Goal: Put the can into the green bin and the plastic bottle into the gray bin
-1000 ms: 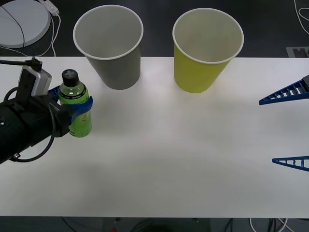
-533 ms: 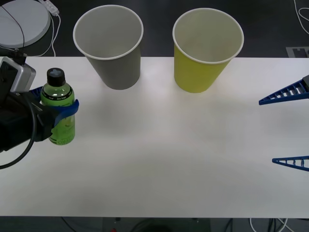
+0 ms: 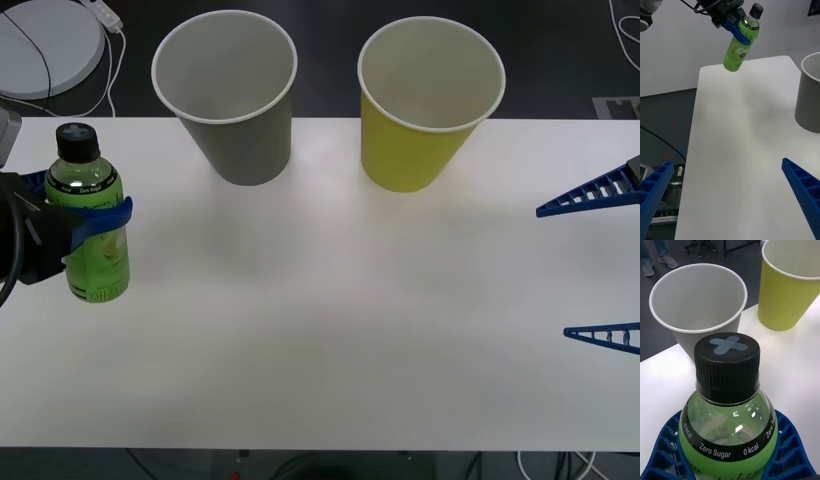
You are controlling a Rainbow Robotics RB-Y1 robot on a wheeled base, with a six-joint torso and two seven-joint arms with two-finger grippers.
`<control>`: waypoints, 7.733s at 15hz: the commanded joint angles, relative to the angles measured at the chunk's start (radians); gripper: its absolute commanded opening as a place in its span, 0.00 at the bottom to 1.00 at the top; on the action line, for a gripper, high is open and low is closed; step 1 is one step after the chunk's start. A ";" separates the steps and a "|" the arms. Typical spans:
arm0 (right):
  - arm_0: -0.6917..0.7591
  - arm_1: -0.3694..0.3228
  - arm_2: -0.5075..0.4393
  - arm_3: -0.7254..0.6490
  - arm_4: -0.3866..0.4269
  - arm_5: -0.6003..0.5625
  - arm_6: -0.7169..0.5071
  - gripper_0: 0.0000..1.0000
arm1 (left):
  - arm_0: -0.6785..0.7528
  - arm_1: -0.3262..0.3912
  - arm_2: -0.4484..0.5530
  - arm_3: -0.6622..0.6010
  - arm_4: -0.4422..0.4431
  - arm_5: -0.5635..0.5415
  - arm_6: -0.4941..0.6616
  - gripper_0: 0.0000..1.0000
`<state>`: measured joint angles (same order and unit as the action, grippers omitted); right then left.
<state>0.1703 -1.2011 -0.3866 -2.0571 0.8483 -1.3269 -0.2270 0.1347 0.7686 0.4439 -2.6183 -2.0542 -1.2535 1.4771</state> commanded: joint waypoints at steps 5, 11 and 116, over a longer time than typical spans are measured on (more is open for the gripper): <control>0.000 0.000 0.000 0.000 0.000 0.000 0.000 1.00 | -0.098 0.029 0.045 0.060 0.026 -0.073 0.014 0.00; 0.000 0.000 0.000 0.000 0.000 0.000 0.000 1.00 | -0.285 0.144 0.019 0.182 0.092 -0.178 0.014 0.00; 0.000 0.000 0.000 0.000 0.000 0.000 0.000 1.00 | -0.788 0.229 -0.427 0.610 0.204 -0.096 -0.201 1.00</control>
<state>0.1703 -1.2011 -0.3866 -2.0570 0.8483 -1.3269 -0.2270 -0.6860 0.9922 0.0012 -1.9832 -1.8591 -1.3649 1.2771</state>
